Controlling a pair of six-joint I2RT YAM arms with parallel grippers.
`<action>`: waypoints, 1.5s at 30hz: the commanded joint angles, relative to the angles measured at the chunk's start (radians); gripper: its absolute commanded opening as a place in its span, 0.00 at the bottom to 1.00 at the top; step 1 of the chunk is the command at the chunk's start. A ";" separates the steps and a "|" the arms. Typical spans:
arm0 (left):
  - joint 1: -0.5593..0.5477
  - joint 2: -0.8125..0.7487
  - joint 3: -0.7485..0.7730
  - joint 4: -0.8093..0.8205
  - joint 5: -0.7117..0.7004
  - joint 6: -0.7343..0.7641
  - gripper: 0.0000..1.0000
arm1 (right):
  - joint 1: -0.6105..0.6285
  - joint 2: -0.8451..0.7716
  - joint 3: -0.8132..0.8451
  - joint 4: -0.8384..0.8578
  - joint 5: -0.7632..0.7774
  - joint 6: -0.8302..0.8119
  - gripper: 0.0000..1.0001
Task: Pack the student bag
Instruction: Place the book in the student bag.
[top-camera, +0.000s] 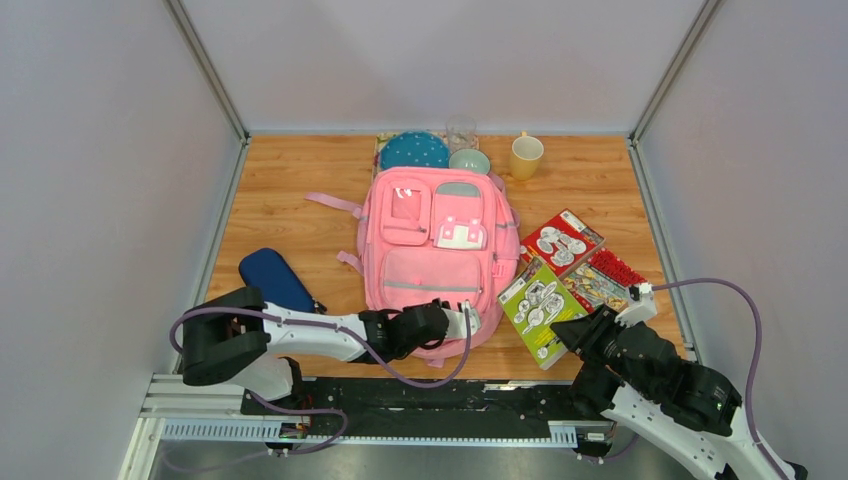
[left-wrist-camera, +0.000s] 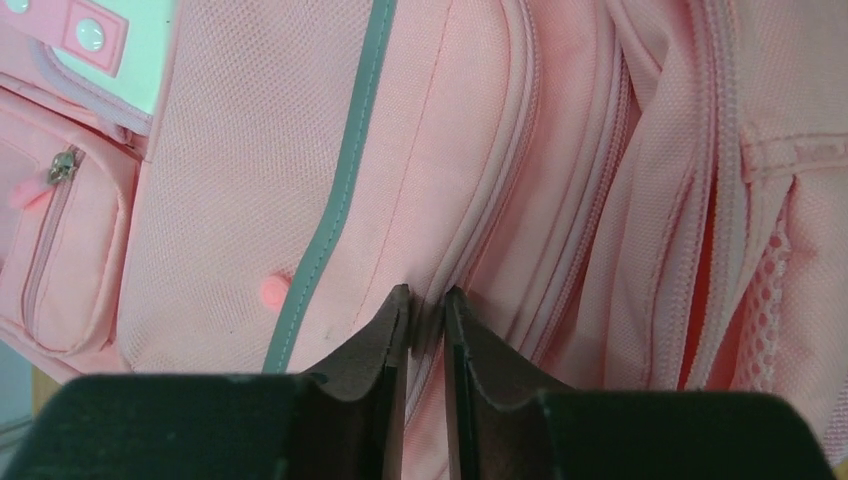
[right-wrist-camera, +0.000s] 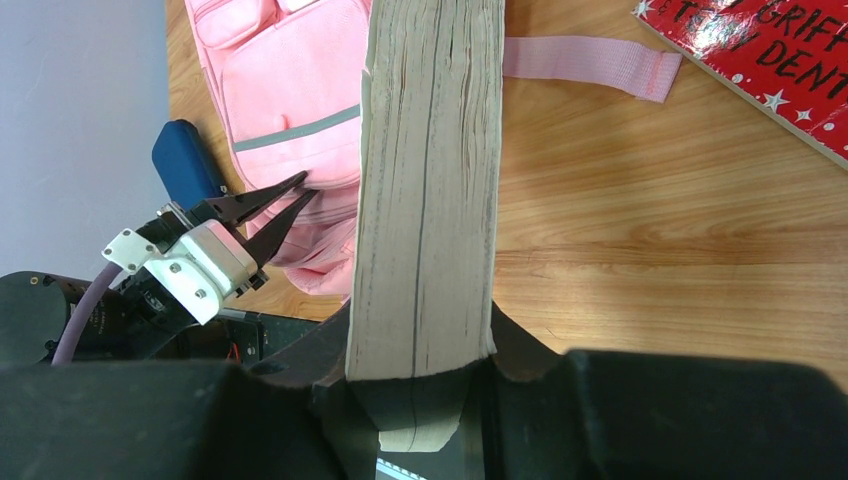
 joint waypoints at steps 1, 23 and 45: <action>0.019 0.016 -0.004 0.072 -0.099 0.036 0.18 | 0.004 -0.077 0.015 0.109 0.032 0.022 0.00; 0.039 -0.126 0.171 -0.083 -0.024 -0.048 0.00 | 0.002 -0.077 0.132 0.095 0.027 -0.012 0.00; 0.281 -0.182 0.352 -0.227 0.234 -0.456 0.00 | 0.001 -0.078 0.342 -0.129 0.070 0.083 0.00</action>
